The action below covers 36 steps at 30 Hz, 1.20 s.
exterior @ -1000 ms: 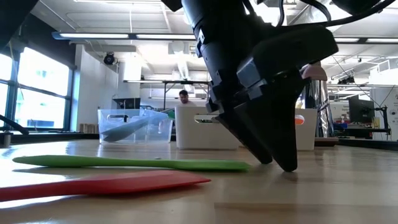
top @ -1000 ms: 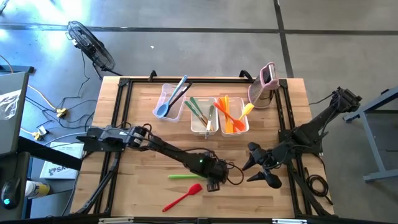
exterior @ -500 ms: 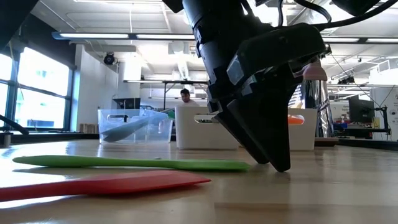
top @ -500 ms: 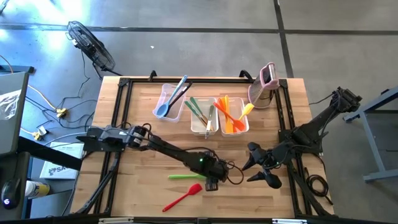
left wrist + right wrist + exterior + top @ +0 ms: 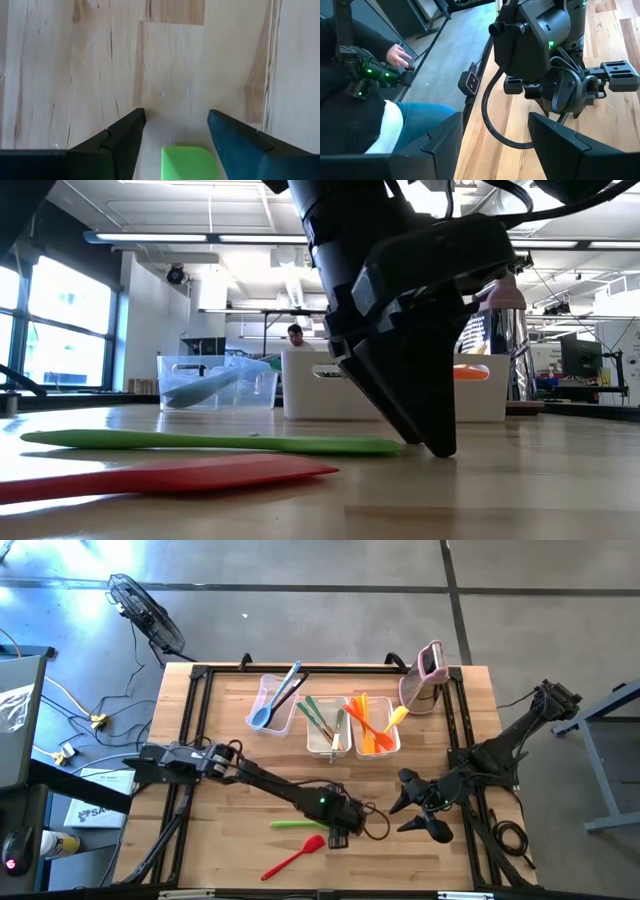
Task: Pick & Place Kitchen Items
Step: Put the green spatula into the right white bin
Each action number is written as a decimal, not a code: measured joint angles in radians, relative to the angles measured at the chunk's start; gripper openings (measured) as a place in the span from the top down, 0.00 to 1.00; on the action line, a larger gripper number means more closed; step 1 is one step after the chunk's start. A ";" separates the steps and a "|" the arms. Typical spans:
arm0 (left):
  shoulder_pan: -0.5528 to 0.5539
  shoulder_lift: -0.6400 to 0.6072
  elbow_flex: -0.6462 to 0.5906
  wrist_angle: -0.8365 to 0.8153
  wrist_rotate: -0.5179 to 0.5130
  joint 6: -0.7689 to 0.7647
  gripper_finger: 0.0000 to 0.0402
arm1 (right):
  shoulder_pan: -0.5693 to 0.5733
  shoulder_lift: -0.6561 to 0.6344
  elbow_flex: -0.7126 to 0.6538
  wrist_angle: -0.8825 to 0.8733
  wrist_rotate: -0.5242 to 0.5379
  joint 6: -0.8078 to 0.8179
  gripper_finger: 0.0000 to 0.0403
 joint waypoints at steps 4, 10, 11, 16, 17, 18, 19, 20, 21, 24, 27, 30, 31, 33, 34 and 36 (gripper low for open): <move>-0.012 0.000 0.000 -0.010 -0.011 0.003 0.44 | 0.000 0.000 0.000 -0.002 0.000 0.000 0.46; -0.021 -0.003 0.000 -0.029 -0.002 0.005 0.44 | 0.000 0.000 0.000 -0.003 0.000 0.006 0.46; -0.024 -0.003 0.000 -0.032 0.000 0.005 0.44 | 0.000 0.000 0.000 -0.003 0.000 0.006 0.46; -0.036 -0.005 0.001 -0.058 0.017 0.006 0.44 | 0.000 0.000 0.000 -0.003 0.000 0.008 0.46; -0.039 -0.005 0.001 -0.062 0.019 0.007 0.44 | 0.000 0.000 0.000 -0.003 0.000 0.008 0.46; -0.040 -0.005 0.002 -0.067 0.020 0.010 0.44 | 0.000 0.000 0.000 -0.004 0.000 0.010 0.46; -0.043 -0.005 0.002 -0.072 0.023 0.011 0.44 | 0.000 0.000 0.000 -0.004 0.000 0.015 0.46; -0.044 -0.005 0.002 -0.076 0.024 0.013 0.44 | 0.000 0.000 0.000 -0.003 0.000 0.021 0.46; -0.045 -0.005 0.002 -0.080 0.029 0.014 0.44 | 0.000 0.000 0.000 -0.004 -0.001 0.027 0.46; -0.045 -0.006 0.002 -0.089 0.044 0.019 0.44 | 0.002 0.000 0.000 -0.006 0.000 0.031 0.46; -0.046 -0.006 0.002 -0.098 0.053 0.020 0.44 | 0.010 0.000 0.000 -0.011 0.000 0.031 0.46; -0.047 -0.007 0.002 -0.107 0.073 0.020 0.44 | 0.020 -0.001 0.000 -0.011 0.006 0.031 0.46; -0.047 -0.007 0.002 -0.112 0.079 0.020 0.44 | 0.022 -0.001 0.000 -0.010 0.006 0.031 0.46; -0.047 -0.008 0.002 -0.123 0.094 0.023 0.44 | 0.028 -0.001 0.000 -0.010 0.006 0.031 0.46; -0.049 -0.008 0.002 -0.131 0.101 0.024 0.44 | 0.031 -0.001 0.000 -0.010 0.008 0.031 0.46; -0.054 -0.008 0.002 -0.145 0.103 0.034 0.44 | 0.036 -0.001 0.000 -0.010 0.008 0.031 0.46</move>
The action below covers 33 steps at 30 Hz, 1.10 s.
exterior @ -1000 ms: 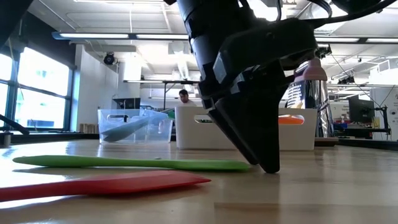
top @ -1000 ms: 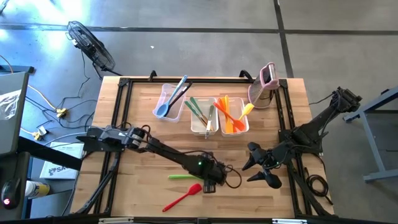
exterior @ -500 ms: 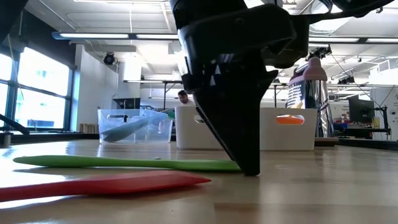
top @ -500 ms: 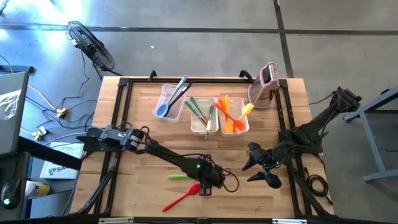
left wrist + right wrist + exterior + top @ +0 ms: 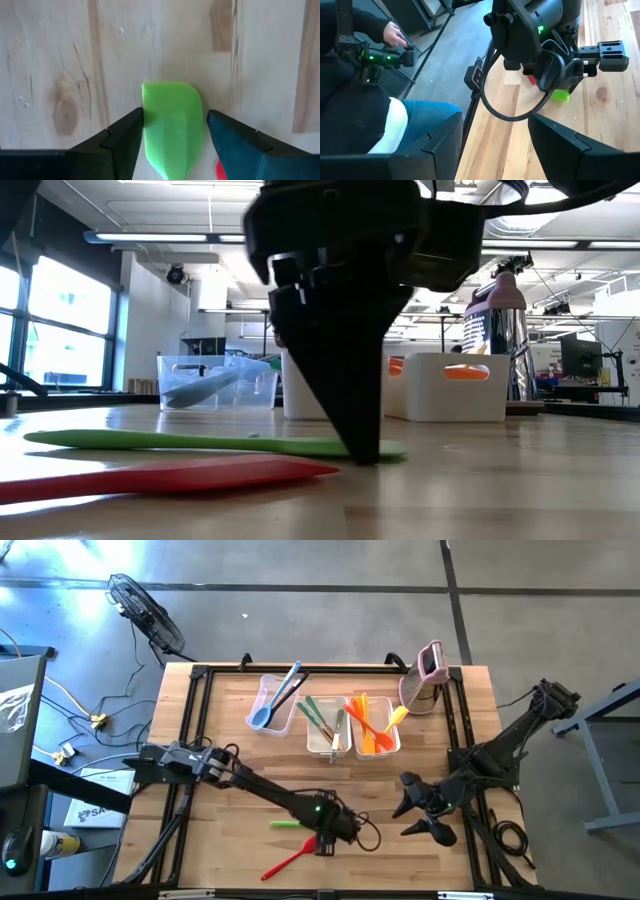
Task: Pick & Place Kitchen Items
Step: Put the green spatula into the right white bin
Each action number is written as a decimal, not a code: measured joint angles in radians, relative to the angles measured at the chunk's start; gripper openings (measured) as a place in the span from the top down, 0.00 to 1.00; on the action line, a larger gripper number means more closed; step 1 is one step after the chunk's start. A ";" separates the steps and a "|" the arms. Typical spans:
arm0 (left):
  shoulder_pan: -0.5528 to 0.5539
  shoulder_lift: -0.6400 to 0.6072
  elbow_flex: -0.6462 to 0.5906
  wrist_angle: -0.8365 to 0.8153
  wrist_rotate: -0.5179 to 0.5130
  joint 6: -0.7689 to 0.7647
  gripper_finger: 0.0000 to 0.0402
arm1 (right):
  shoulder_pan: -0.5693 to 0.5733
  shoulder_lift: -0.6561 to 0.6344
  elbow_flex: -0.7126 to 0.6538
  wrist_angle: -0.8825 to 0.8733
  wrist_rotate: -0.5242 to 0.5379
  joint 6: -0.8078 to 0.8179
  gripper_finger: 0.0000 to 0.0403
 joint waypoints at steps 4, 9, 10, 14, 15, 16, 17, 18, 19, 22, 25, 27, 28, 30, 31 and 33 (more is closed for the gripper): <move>-0.009 -0.001 0.000 -0.015 0.000 0.020 0.44 | 0.010 0.000 0.000 0.000 0.000 0.003 0.46; -0.009 -0.002 0.000 -0.029 0.003 0.023 0.46 | 0.027 0.000 0.000 0.000 0.010 0.004 0.46; -0.009 -0.003 0.000 -0.033 0.004 0.025 0.47 | 0.031 0.000 0.000 0.000 0.017 0.004 0.46; -0.009 -0.007 0.000 -0.052 0.025 0.031 0.55 | 0.048 0.000 0.000 0.000 0.026 0.004 0.46; -0.009 -0.008 0.000 -0.058 0.028 0.031 0.58 | 0.050 0.000 0.000 0.000 0.026 0.004 0.46; -0.009 -0.008 0.000 -0.063 0.030 0.030 0.61 | 0.052 0.000 0.000 0.000 0.026 0.004 0.46; -0.009 -0.009 0.000 -0.066 0.033 0.029 0.64 | 0.053 0.000 0.000 0.000 0.026 0.004 0.46; -0.009 -0.010 0.000 -0.068 0.038 0.026 0.67 | 0.055 0.000 0.000 0.000 0.026 0.004 0.46; -0.009 -0.010 0.000 -0.072 0.042 0.026 0.70 | 0.055 0.000 0.000 0.000 0.026 0.004 0.46; -0.009 -0.010 0.000 -0.080 0.044 0.027 0.77 | 0.055 0.000 0.000 0.000 0.026 0.014 0.46; -0.009 -0.011 0.000 -0.084 0.039 0.026 0.82 | 0.055 0.000 0.000 0.000 0.026 0.026 0.46; -0.009 -0.012 0.000 -0.085 0.032 0.027 0.82 | 0.055 0.000 0.000 0.000 0.026 0.026 0.46; -0.009 -0.012 0.000 -0.085 0.026 0.026 0.82 | 0.055 0.000 0.000 0.000 0.026 0.026 0.46; -0.010 -0.012 0.000 -0.086 0.010 0.023 0.82 | 0.055 0.000 0.000 0.000 0.026 0.026 0.46; -0.011 -0.012 0.003 -0.089 -0.003 0.017 0.82 | 0.055 0.000 0.000 0.000 0.026 0.026 0.46; -0.015 -0.011 0.019 -0.106 -0.037 -0.006 0.82 | 0.055 0.000 0.000 0.000 0.026 0.026 0.46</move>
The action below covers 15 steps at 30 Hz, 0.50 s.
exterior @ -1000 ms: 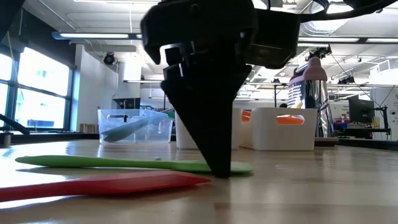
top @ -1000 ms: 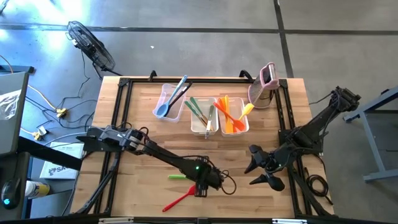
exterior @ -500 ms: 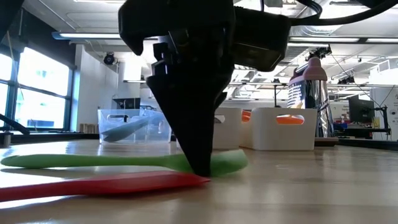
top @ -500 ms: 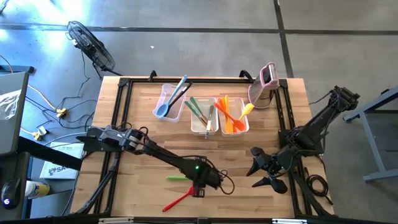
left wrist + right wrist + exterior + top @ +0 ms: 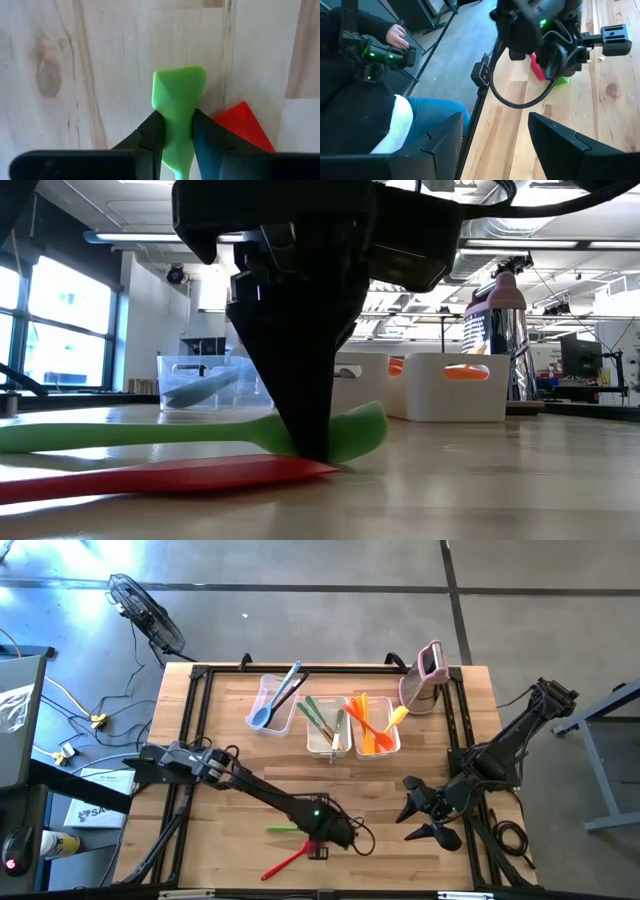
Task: Pick & Place Kitchen Items
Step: Put the green spatula into the right white bin
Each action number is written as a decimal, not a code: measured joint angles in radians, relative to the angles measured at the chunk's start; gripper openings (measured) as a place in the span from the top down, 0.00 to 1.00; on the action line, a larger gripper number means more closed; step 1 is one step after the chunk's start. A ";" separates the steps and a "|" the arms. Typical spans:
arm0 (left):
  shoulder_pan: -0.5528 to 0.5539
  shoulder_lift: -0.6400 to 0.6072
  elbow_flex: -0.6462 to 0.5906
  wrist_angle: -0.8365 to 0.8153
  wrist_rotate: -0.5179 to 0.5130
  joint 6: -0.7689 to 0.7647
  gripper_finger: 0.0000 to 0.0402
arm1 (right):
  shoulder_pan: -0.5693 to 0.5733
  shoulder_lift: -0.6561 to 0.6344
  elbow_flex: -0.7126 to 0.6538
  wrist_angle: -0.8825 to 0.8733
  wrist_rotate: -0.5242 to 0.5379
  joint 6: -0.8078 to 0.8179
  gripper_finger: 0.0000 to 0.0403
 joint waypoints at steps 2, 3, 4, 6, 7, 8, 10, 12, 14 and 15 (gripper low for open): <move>-0.003 0.016 0.036 -0.038 -0.043 -0.026 0.82 | 0.000 0.000 0.000 0.000 0.000 -0.002 0.46; -0.005 0.021 0.055 -0.060 -0.067 -0.037 0.82 | 0.000 0.000 0.000 0.000 0.000 -0.004 0.46; -0.006 0.028 0.080 -0.091 -0.093 -0.045 0.82 | 0.000 0.000 0.000 0.000 0.000 -0.005 0.46; -0.006 0.038 0.136 -0.209 -0.152 -0.057 0.82 | 0.000 0.000 0.000 0.000 0.000 -0.006 0.46; -0.008 0.042 0.168 -0.363 -0.185 -0.065 0.83 | 0.000 0.000 0.000 0.000 0.001 -0.006 0.46; -0.008 0.047 0.191 -0.557 -0.223 -0.069 0.83 | 0.000 0.000 0.000 0.001 0.007 -0.007 0.46; -0.003 0.066 0.223 -0.638 -0.275 -0.080 0.84 | 0.001 0.000 0.000 0.002 0.026 -0.008 0.46; -0.002 0.033 0.236 -0.561 -0.307 -0.088 0.86 | 0.000 0.000 0.000 0.007 0.029 -0.011 0.46; -0.003 0.006 0.230 -0.496 -0.356 -0.097 0.87 | 0.002 0.000 0.001 0.017 0.027 -0.023 0.46; -0.003 -0.010 0.223 -0.502 -0.375 -0.108 0.87 | 0.004 0.000 0.001 0.017 0.030 -0.026 0.46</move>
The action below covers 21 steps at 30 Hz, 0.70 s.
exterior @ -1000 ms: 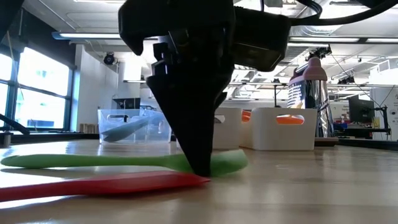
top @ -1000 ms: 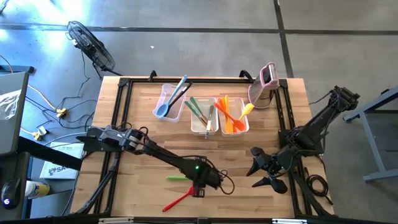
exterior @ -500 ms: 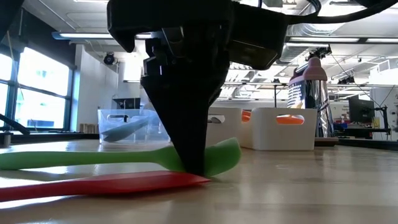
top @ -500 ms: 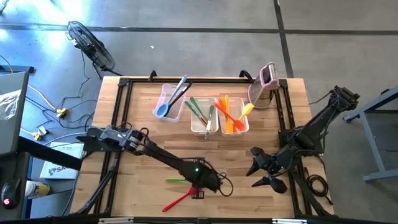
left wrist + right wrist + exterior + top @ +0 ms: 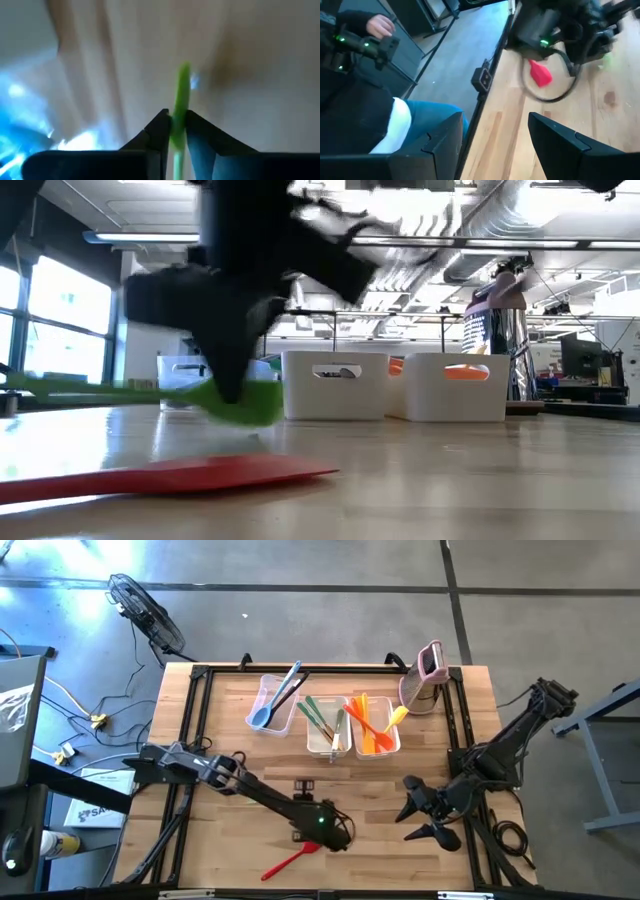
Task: Pick & Place Kitchen Items
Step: Put the green spatula into the right white bin
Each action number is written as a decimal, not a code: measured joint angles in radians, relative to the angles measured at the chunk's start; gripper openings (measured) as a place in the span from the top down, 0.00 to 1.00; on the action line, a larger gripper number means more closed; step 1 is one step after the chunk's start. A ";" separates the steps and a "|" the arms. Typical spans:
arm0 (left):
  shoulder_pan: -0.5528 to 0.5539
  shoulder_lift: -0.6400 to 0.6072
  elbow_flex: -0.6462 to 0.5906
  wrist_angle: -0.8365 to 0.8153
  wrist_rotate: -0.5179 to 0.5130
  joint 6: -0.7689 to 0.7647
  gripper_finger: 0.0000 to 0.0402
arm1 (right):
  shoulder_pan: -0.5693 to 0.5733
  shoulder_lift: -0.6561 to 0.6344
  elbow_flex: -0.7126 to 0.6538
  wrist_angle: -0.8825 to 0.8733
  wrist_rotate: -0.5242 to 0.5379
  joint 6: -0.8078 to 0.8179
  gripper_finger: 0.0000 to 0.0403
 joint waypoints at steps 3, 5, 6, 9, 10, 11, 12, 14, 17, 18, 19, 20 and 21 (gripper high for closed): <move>0.003 -0.002 -0.010 -0.018 -0.032 -0.013 0.92 | 0.010 0.000 0.000 0.005 -0.003 0.000 0.46; 0.003 -0.014 -0.008 -0.022 -0.042 -0.005 0.98 | 0.016 0.000 0.000 0.005 -0.001 0.000 0.46; 0.003 -0.022 -0.008 -0.027 -0.041 -0.005 0.99 | 0.018 0.000 0.000 0.005 0.003 0.000 0.46; 0.004 -0.039 -0.005 -0.023 -0.065 -0.017 0.99 | 0.026 0.000 0.000 0.006 0.020 -0.001 0.46; 0.004 -0.039 -0.005 -0.024 -0.068 -0.017 0.99 | 0.029 0.000 0.000 0.006 0.024 -0.004 0.46; 0.004 -0.038 -0.003 -0.025 -0.073 -0.017 1.00 | 0.029 0.000 0.000 0.006 0.028 -0.007 0.46; 0.004 -0.041 -0.002 -0.024 -0.077 -0.017 1.00 | 0.028 0.000 0.000 0.006 0.032 -0.007 0.46; 0.004 -0.050 0.004 -0.026 -0.088 -0.018 1.00 | 0.028 0.000 0.000 0.006 0.045 -0.008 0.46; 0.004 -0.051 0.030 -0.025 -0.123 -0.020 1.00 | 0.028 0.000 0.000 0.006 0.049 -0.008 0.46; 0.004 -0.054 0.040 -0.026 -0.134 -0.020 1.00 | 0.028 0.000 0.000 0.006 0.048 -0.008 0.46; 0.004 -0.057 0.056 -0.028 -0.147 -0.021 1.00 | 0.028 0.000 0.000 0.006 0.048 -0.008 0.46; 0.004 -0.063 0.074 -0.027 -0.165 -0.023 1.00 | 0.028 0.000 0.000 0.006 0.048 -0.011 0.46; 0.004 -0.066 0.096 -0.028 -0.185 -0.028 1.00 | 0.028 0.000 0.000 0.007 0.048 -0.016 0.46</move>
